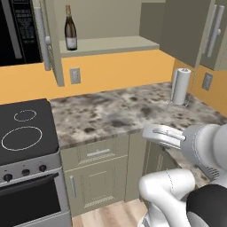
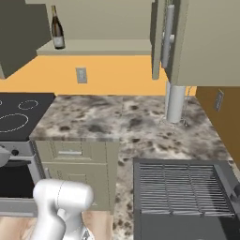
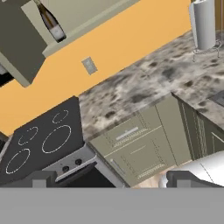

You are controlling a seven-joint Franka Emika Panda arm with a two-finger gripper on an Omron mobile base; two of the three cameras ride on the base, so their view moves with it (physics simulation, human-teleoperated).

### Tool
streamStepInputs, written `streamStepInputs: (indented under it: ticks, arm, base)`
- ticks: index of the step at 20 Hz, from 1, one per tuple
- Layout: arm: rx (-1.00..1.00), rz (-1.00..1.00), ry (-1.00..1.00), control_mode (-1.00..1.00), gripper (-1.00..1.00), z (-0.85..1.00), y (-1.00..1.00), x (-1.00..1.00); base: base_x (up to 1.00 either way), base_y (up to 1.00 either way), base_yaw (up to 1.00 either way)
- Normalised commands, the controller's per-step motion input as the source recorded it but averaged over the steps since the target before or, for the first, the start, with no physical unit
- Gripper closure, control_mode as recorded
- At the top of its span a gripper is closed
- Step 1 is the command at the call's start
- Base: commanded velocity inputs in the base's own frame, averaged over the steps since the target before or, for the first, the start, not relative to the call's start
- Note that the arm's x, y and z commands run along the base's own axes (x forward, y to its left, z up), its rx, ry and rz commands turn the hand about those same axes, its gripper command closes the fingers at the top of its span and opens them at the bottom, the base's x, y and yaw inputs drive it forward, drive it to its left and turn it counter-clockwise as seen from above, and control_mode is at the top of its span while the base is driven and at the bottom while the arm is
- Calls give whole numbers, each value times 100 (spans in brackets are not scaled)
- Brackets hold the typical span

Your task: Open the cabinet directly in front. Then move the wine and the cup to the dining counter with the jar on it.

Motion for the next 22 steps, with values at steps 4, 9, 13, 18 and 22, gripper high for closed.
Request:
streamStepInputs:
  ticks: [4,9,13,18,22]
  arm:
    - [0,0,0,100,-100,0,0,0]
    - [0,0,0,100,-100,0,0,0]
    - [0,0,0,100,-100,0,0,0]
    - [0,0,0,100,-100,0,0,0]
    - [0,0,0,100,-100,0,0,0]
  base:
    - [100,-33,0]
    - [100,-20,0]
    - [30,4,7]
    - [100,23,-13]
    - [100,0,-9]
